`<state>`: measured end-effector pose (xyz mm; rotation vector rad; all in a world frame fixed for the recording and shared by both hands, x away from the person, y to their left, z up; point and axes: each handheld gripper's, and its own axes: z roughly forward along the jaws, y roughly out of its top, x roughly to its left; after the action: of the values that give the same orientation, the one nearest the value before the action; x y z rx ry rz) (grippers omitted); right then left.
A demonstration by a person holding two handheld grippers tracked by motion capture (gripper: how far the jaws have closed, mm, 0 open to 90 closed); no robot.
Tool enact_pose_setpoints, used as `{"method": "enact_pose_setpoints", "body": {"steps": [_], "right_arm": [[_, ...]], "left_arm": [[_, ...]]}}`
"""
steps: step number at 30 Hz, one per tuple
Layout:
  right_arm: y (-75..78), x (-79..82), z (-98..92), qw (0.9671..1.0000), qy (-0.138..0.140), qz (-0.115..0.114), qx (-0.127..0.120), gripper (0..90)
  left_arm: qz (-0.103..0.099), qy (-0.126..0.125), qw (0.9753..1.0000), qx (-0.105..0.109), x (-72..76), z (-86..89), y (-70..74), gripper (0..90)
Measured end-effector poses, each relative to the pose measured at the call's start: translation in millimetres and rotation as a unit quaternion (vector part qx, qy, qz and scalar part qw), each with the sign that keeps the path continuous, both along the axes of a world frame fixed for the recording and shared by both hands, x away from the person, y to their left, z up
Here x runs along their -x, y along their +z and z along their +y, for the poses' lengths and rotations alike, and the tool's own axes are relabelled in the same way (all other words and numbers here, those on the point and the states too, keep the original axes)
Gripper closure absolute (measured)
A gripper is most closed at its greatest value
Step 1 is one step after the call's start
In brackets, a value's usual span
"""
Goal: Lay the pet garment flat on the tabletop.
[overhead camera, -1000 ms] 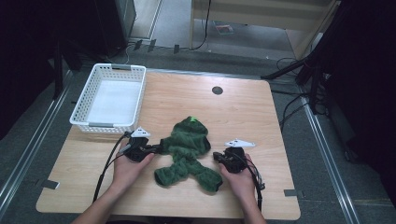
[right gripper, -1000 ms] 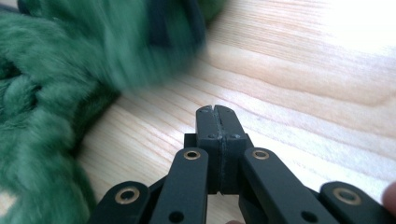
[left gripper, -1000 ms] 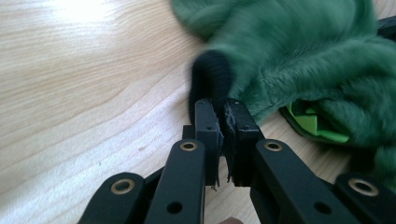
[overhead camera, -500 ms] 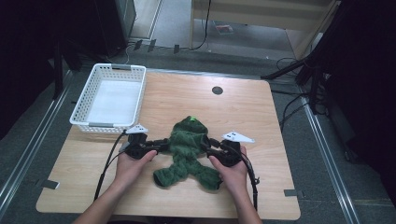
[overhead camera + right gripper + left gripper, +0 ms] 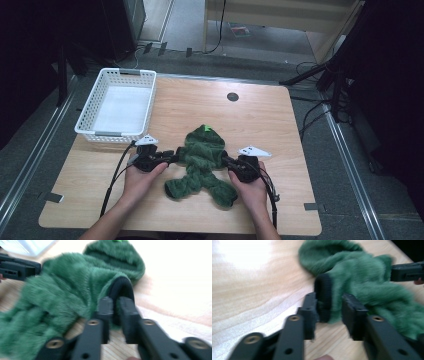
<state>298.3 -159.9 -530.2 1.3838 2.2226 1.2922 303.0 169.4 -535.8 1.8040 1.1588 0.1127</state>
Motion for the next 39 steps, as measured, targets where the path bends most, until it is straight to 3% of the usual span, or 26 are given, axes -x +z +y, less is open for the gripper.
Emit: {"method": "enact_pose_setpoints", "body": {"steps": [2, 6, 11, 13, 15, 18, 20, 22, 23, 26, 28, 32, 37, 39], "right_arm": [[9.4, 7.8, -3.5, 0.9997, 0.007, -0.016, -0.017, 68.4], [18.2, 27.5, -10.3, 0.9991, 0.015, -0.033, -0.022, 55.4], [6.5, 55.7, -16.2, 0.9978, 0.059, -0.002, -0.031, 44.0], [0.9, 67.3, -15.0, 0.9965, 0.080, 0.006, -0.023, 36.7], [-3.2, 75.6, -13.2, 0.9956, 0.092, 0.011, -0.014, 27.7], [-10.1, 83.1, -13.2, 0.9952, 0.094, 0.024, -0.009, 31.4], [-16.6, 85.4, -12.2, 0.9956, 0.091, 0.014, 0.019, 44.5], [-18.8, 84.4, -11.6, 0.9964, 0.080, 0.014, 0.027, 59.4], [-18.2, 83.4, -11.7, 0.9967, 0.074, 0.015, 0.027, 67.2], [-10.1, 82.9, -13.2, 0.9975, 0.069, 0.000, 0.016, 80.2], [3.0, 82.3, -14.2, 0.9972, 0.070, -0.027, 0.006, 81.6], [37.8, 74.7, -15.1, 0.9941, 0.077, -0.068, -0.036, 80.8], [65.6, 65.9, -5.8, 0.9879, 0.107, -0.105, -0.039, 80.7], [77.9, 61.6, -2.6, 0.9852, 0.116, -0.120, -0.041, 80.2]], "left_arm": [[-0.013, 0.005, 0.9999, 0.000, 6.2, 3.2, 8.1, 49.5], [-0.029, -0.001, 0.9996, 0.004, 25.9, 10.8, 14.2, 44.9], [-0.024, -0.031, 0.9992, -0.008, 52.0, 14.4, 6.5, 38.7], [-0.022, -0.047, 0.9986, -0.006, 62.8, 13.4, 2.6, 37.1], [-0.030, -0.059, 0.9975, -0.024, 76.5, 7.4, -0.4, 33.9], [-0.039, -0.070, 0.9951, -0.057, 90.4, -2.7, -3.2, 26.4], [-0.037, -0.077, 0.9928, -0.084, 95.5, -9.4, -6.7, 23.2], [-0.036, -0.081, 0.9906, -0.104, 95.9, -12.2, -9.1, 29.4], [-0.034, -0.083, 0.9897, -0.111, 95.1, -12.5, -10.2, 42.8], [-0.028, -0.105, 0.9898, -0.093, 90.3, -8.2, -6.4, 75.9], [-0.023, -0.120, 0.9908, -0.059, 84.4, -2.8, 4.2, 85.8], [-0.040, -0.116, 0.9922, -0.023, 76.2, 5.3, 27.0, 87.5], [-0.049, -0.107, 0.9928, 0.021, 63.5, 16.7, 48.8, 87.8], [-0.049, -0.097, 0.9927, 0.052, 52.4, 24.3, 57.4, 87.9]]}}
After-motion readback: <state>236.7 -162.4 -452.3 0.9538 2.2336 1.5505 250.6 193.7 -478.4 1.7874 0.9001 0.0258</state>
